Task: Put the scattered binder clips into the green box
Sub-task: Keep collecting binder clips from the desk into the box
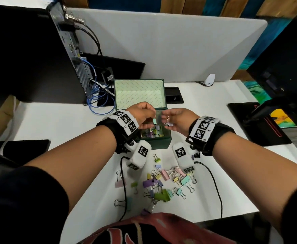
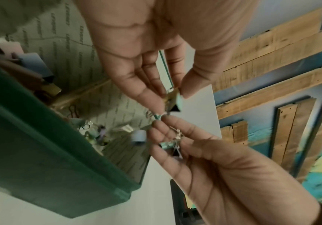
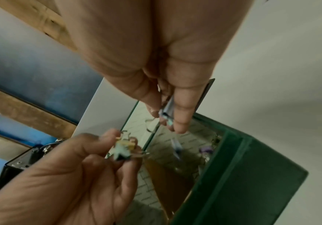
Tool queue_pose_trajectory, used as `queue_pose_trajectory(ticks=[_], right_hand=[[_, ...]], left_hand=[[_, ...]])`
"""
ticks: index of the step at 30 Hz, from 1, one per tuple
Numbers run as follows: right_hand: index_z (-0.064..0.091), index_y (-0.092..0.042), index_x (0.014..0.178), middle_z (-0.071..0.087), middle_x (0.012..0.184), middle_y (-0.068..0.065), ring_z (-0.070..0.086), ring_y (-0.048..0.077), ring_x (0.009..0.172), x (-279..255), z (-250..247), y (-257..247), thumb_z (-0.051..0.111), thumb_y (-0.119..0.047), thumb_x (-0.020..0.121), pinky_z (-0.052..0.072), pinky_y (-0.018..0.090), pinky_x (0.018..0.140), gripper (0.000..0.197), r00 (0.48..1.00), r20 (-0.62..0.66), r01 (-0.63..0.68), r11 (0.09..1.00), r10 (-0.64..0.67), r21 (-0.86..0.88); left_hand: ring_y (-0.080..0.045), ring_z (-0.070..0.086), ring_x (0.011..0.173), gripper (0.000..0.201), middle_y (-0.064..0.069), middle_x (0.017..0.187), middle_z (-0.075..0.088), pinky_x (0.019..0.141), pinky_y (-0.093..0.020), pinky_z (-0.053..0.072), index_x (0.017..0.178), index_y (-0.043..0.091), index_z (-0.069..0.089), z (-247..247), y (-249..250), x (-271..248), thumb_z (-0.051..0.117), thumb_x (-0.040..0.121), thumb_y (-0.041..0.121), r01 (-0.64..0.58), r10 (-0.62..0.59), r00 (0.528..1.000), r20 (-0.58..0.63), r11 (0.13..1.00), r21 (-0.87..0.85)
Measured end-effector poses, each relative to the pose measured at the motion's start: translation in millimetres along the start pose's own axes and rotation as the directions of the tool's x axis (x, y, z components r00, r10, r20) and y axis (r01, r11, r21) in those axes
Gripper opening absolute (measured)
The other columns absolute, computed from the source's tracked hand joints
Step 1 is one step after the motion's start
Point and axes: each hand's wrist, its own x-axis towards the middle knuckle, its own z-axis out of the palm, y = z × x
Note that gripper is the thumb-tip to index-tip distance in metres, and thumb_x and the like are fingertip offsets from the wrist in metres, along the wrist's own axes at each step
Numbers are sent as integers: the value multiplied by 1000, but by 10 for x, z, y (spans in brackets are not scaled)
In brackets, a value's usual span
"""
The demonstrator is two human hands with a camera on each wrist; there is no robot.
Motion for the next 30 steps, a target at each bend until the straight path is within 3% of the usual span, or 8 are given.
queue_pose_trajectory(ticks=[4,8,11,13,17,22,24,30], right_hand=[[47,5,126,55,109,11,51,21,105,66,71,4,33,21,86,47,27,80,46,1000,14,1,1000,0,-31],[53,4,120,57,86,-4,55,16,97,45,13,62,38,19,85,46,21,79,41,995,20,104,974,-102,-201],[61,-15,97,60,88,-6,58,17,96,-17,-130,160,41,13,83,49,33,90,37,982,15,184,927,-189,-328],[61,-22,88,61,88,-2,60,17,87,-98,-243,234,40,10,85,51,32,81,39,977,-10,199,920,-215,-338],[60,-28,79,62,81,-1,58,13,72,-290,-497,469,43,6,86,47,23,65,38,967,-65,186,862,-245,-471],[63,-24,95,58,112,4,56,18,101,-389,-737,827,56,-3,81,42,29,94,27,996,1,45,528,-84,-848],[61,-23,105,54,121,5,54,22,112,-415,-758,947,57,-7,81,40,30,100,30,997,72,83,418,-42,-905],[51,-21,128,48,129,5,51,26,115,-381,-657,1165,53,-9,84,42,35,101,46,993,111,113,350,-24,-930]], left_hand=[[-16,59,73,23,-4,82,58,50,-22,57,72,16,56,-10,-14,18,55,84,-2,-35,35,999,-17,999,-1],[-16,59,78,22,-7,89,60,53,-19,57,74,19,58,-86,-51,4,55,84,-1,-70,73,997,-28,994,88],[-14,58,74,18,-3,86,58,53,-17,56,77,18,58,-146,-55,-121,58,85,2,-105,107,994,1,977,187],[-12,56,65,11,-2,79,58,46,-13,52,84,14,58,-185,-75,-246,58,85,3,-136,128,991,45,950,283],[-10,57,63,7,5,78,60,56,-19,50,87,21,61,-268,-252,-406,63,83,16,-247,96,964,246,656,713],[-12,51,80,21,9,87,53,74,-26,43,101,25,58,-325,-646,-457,62,80,28,-396,-152,895,420,163,904],[-13,49,84,28,9,92,51,77,-26,43,106,26,56,-336,-790,-477,62,80,30,-410,-212,881,422,103,906],[-19,50,108,48,-1,121,49,91,-33,44,122,31,47,-253,-1000,-528,66,78,29,-507,-309,812,495,49,861]])
